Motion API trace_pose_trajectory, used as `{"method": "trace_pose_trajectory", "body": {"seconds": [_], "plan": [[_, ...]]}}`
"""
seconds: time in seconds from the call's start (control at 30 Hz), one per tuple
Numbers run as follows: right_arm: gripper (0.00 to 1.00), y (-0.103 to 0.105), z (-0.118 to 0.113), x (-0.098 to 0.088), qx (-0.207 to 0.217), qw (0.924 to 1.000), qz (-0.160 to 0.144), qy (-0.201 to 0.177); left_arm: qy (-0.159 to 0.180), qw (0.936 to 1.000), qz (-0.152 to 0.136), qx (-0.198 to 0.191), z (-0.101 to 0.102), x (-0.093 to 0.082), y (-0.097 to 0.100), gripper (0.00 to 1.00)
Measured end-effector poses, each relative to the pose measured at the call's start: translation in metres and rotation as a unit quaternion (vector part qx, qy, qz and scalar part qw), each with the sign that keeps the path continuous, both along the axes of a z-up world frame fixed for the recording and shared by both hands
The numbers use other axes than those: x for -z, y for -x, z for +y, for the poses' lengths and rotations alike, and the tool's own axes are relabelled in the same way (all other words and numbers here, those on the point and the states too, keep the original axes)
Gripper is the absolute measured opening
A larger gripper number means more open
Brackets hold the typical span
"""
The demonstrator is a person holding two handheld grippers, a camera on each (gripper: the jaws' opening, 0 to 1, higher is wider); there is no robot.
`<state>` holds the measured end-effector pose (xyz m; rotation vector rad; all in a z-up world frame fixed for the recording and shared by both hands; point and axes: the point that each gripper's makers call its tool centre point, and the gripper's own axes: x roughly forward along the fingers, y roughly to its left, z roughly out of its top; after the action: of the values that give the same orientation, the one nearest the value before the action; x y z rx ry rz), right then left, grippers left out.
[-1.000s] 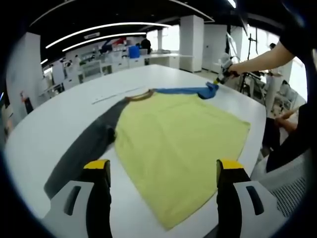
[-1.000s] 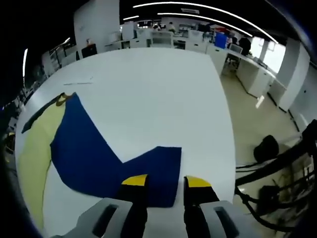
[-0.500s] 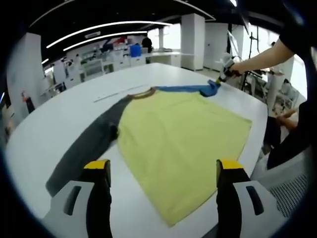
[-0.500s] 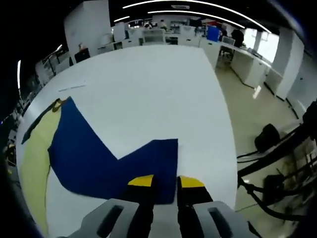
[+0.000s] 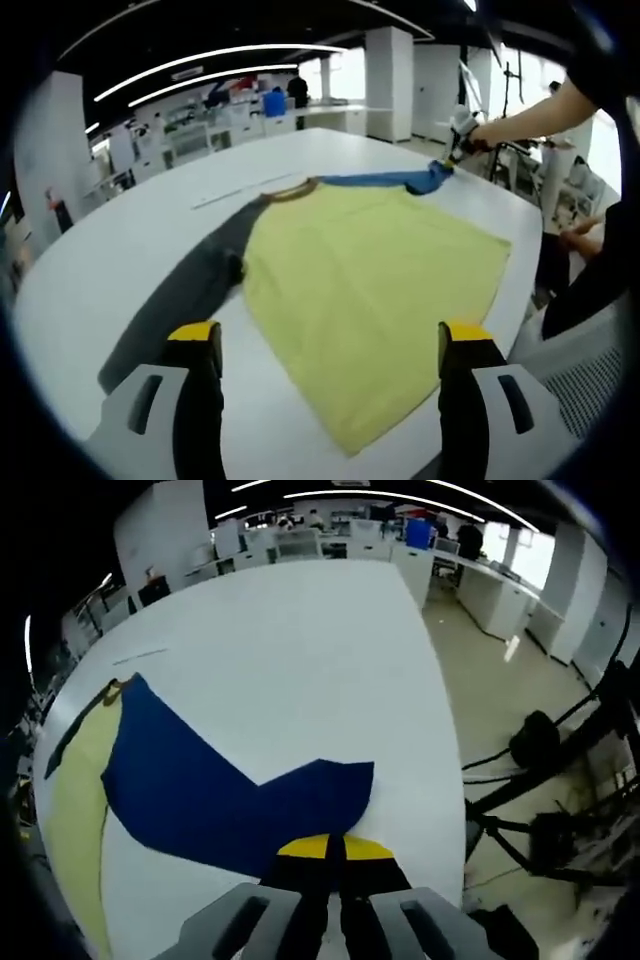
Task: Fold the garment on the visible template until the final outline fits inside the template.
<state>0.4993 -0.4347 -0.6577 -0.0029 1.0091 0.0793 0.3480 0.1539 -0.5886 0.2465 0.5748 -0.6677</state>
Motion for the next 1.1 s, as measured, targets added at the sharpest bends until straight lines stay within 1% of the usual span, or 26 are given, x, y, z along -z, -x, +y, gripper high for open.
{"method": "trace_pose_trajectory", "body": {"seconds": [0.1,0.27,0.37,0.4,0.5,0.67,0.73,0.83,0.9,1.1], "plan": [[0.00,0.007,-0.002,-0.007,0.023,0.9996,-0.006,-0.016,0.001,1.0000,-0.002,0.003,-0.002,0.000,0.000,0.86],[0.00,0.022,-0.004,-0.010,0.028,0.9994,0.000,-0.019,0.003,1.0000,-0.004,0.005,-0.003,-0.001,0.002,0.87],[0.00,0.027,-0.004,-0.011,0.043,0.9984,-0.004,-0.037,0.004,1.0000,-0.007,0.005,-0.002,-0.002,0.002,0.87],[0.00,0.032,-0.005,-0.010,0.054,0.9976,-0.001,-0.044,0.004,1.0000,-0.007,0.004,-0.001,-0.002,0.002,0.87],[0.00,0.034,-0.013,-0.005,0.055,0.9974,0.002,-0.046,0.004,0.9999,-0.009,0.005,0.000,-0.003,0.004,0.87],[0.00,0.052,-0.010,0.000,0.065,0.9965,0.011,-0.052,0.003,0.9999,-0.011,0.006,0.003,-0.004,0.005,0.89],[0.00,0.057,-0.006,0.000,0.068,0.9961,0.010,-0.055,0.004,0.9999,-0.013,0.004,0.005,-0.004,0.005,0.89],[0.00,0.061,-0.002,0.000,0.070,0.9958,0.005,-0.059,0.006,0.9998,-0.017,0.002,0.006,-0.006,0.006,0.89],[0.00,0.063,0.000,0.001,0.073,0.9955,0.009,-0.059,0.006,0.9998,-0.019,0.000,0.007,-0.007,0.007,0.89],[0.00,0.065,0.003,0.002,0.084,0.9948,0.007,-0.057,0.001,0.9998,-0.019,-0.001,0.013,-0.007,0.010,0.90]]}}
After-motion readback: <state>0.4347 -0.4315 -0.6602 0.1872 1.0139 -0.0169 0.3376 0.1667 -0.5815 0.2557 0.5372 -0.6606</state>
